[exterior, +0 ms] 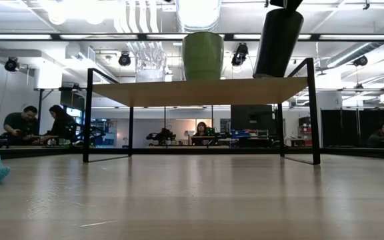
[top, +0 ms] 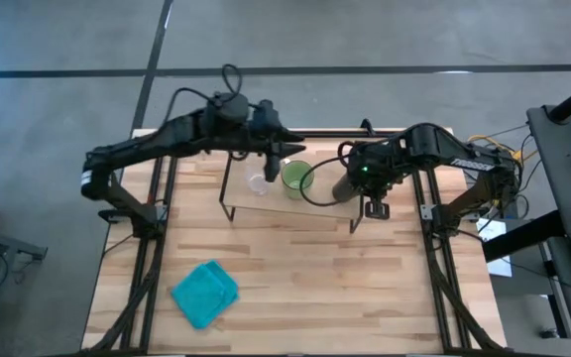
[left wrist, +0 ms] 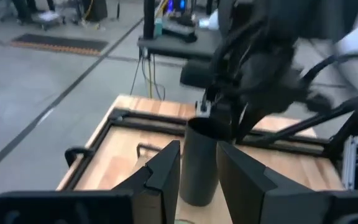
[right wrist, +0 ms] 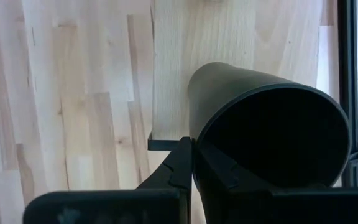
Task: Stack small to large cups/mugs on shelf
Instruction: Put the black cup on the shelf
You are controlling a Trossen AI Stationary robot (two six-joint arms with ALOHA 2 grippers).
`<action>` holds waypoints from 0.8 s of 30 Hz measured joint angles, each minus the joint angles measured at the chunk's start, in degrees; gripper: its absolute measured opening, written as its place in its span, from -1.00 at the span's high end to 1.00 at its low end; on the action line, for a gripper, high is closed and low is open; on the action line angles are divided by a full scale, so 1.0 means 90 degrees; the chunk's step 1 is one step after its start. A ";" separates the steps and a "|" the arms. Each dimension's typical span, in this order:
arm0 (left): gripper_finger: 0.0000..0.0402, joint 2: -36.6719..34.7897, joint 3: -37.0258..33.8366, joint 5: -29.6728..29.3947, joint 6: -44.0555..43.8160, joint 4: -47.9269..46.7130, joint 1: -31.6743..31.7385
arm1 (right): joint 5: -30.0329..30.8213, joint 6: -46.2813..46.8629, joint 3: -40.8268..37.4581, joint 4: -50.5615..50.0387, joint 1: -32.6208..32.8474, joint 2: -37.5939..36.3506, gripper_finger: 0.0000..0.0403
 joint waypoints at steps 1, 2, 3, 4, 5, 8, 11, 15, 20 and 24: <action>0.55 0.0093 0.0000 -0.0002 0.0000 -0.0008 0.0000 | 0.0001 -0.0049 0.0000 0.0000 0.0000 0.0000 0.96; 0.55 0.0179 0.0000 -0.0002 0.0002 0.0006 -0.0002 | 0.0001 -0.0093 0.0000 0.0006 0.0000 0.0000 0.96; 0.55 0.0259 0.0000 -0.0002 0.0000 0.0001 -0.0002 | 0.0001 -0.0117 0.0000 0.0023 0.0000 0.0000 0.96; 0.55 0.0339 0.0000 -0.0002 0.0002 0.0006 -0.0002 | 0.0001 -0.0128 0.0000 0.0051 0.0000 0.0000 0.96; 0.55 0.0414 0.0000 -0.0002 0.0000 0.0020 -0.0005 | 0.0001 -0.0132 0.0000 0.0079 0.0000 0.0000 0.96; 0.55 0.0576 0.0000 -0.0002 0.0002 0.0059 -0.0004 | 0.0001 -0.0162 0.0000 0.0204 0.0000 0.0000 0.96; 0.55 0.0669 0.0000 -0.0002 0.0000 0.0074 -0.0002 | -0.0017 -0.0247 0.0000 0.0381 0.0000 0.0002 0.96; 0.55 0.0804 0.0000 -0.0024 -0.0015 0.0172 -0.0023 | -0.0021 -0.0278 0.0002 0.0424 0.0000 0.0153 0.96; 0.55 0.0995 0.0000 -0.0020 -0.0160 0.0304 -0.0031 | -0.0016 -0.0386 0.0012 0.0425 0.0002 0.0419 0.96; 0.55 0.1106 0.0000 0.0004 -0.0170 0.0312 -0.0066 | 0.0011 -0.0463 0.0072 0.0417 0.0003 0.0548 0.96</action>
